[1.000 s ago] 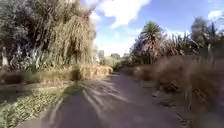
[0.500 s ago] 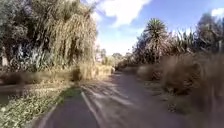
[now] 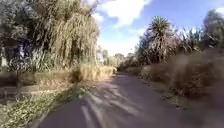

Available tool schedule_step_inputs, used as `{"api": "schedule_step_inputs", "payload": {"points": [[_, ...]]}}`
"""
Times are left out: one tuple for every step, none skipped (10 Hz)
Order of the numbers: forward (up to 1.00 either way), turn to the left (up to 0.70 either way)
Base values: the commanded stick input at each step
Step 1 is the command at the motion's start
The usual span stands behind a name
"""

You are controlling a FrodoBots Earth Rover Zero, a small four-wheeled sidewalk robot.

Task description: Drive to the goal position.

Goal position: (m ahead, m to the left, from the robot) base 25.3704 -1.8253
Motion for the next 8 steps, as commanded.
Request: {"api": "schedule_step_inputs", "payload": {"points": [[0.70, 0.00], [0.70, 0.00], [0.70, 0.00], [0.70, 0.00], [0.70, 0.00], [0.70, -0.17], [0.70, -0.35], [0.70, -0.35]]}}
